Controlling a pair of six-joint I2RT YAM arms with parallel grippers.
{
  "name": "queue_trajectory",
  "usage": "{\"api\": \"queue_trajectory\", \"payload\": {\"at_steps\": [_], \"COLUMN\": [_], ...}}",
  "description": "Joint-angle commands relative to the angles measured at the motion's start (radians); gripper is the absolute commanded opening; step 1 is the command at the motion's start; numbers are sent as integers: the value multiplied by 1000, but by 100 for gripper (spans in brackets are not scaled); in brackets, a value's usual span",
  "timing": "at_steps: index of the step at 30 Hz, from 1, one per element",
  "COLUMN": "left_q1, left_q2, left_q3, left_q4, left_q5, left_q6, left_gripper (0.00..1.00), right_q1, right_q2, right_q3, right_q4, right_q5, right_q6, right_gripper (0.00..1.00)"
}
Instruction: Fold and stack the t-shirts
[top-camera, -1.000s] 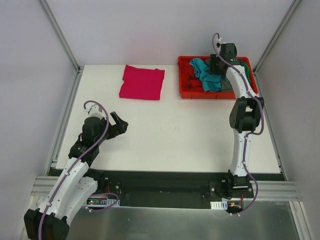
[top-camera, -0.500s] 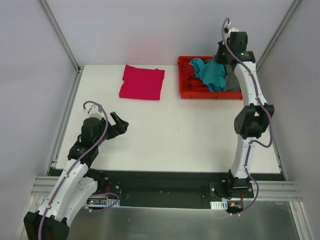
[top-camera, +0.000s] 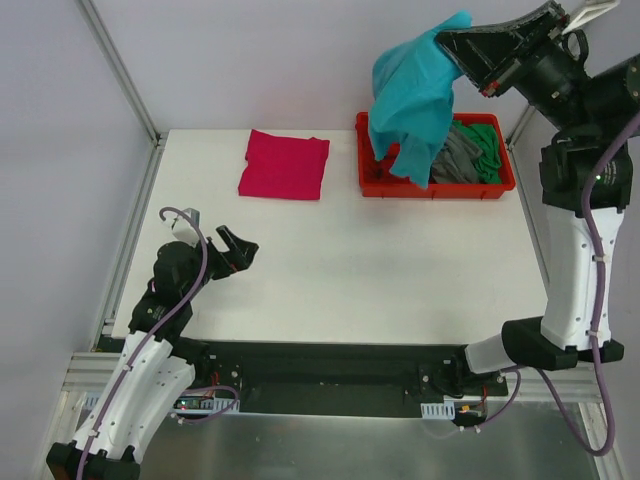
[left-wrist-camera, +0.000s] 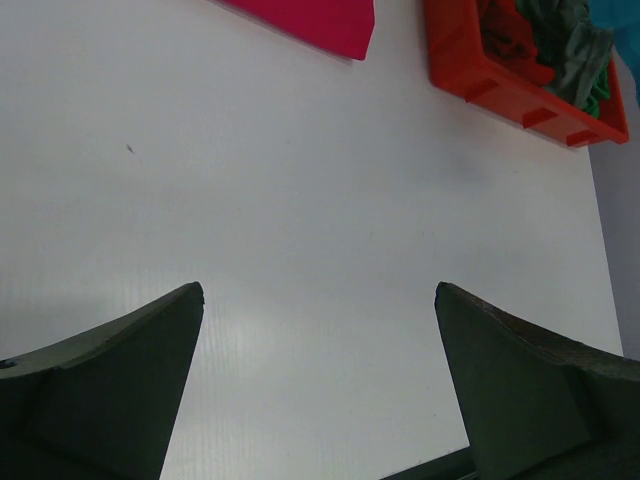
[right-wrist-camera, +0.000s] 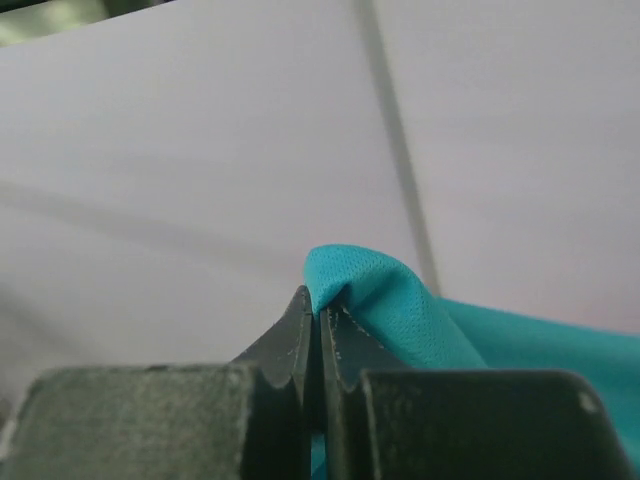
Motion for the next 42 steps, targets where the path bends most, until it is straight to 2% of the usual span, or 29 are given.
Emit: {"api": "queue_trajectory", "payload": {"at_steps": [1, 6, 11, 14, 16, 20, 23, 26, 29, 34, 42], "left_q1": [-6, -6, -6, -6, -6, -6, -6, -6, -6, -6, -13], "left_q2": [-2, 8, -2, -1, 1, 13, 31, 73, 114, 183, 321], "left_q3": [9, 48, 42, 43, 42, 40, 45, 52, 63, 80, 63], "left_q4": [27, -19, -38, -51, -61, -73, -84, -84, -84, -79, -13], "left_q5": [41, 38, 12, -6, -21, -51, -77, -74, -45, 8, 228], "left_q6": [-29, -19, -31, -36, -37, -37, -39, -43, -40, -37, -25], "left_gripper": [99, 99, 99, 99, 99, 99, 99, 99, 99, 99, 99], "right_q1": [104, 213, 242, 239, 232, 180, 80, -49, -126, -161, -190], "right_q2": [31, 19, 22, -13, -85, -295, -459, -536, -500, -345, -237], "right_q3": [66, 78, 8, -119, -321, -795, -1095, -1273, -1301, -1255, -1330], "right_q4": [132, 97, 98, 95, 94, 95, 66, -21, -87, -202, -201], "right_q5": [-191, -167, -147, -147, -115, 133, 433, 775, 934, 887, 965], "right_q6": [214, 161, 151, 123, 108, -12, -65, -104, -162, -224, -213], "right_gripper": [0, 0, 0, 0, 0, 1, 1, 0, 0, 4, 12]}}
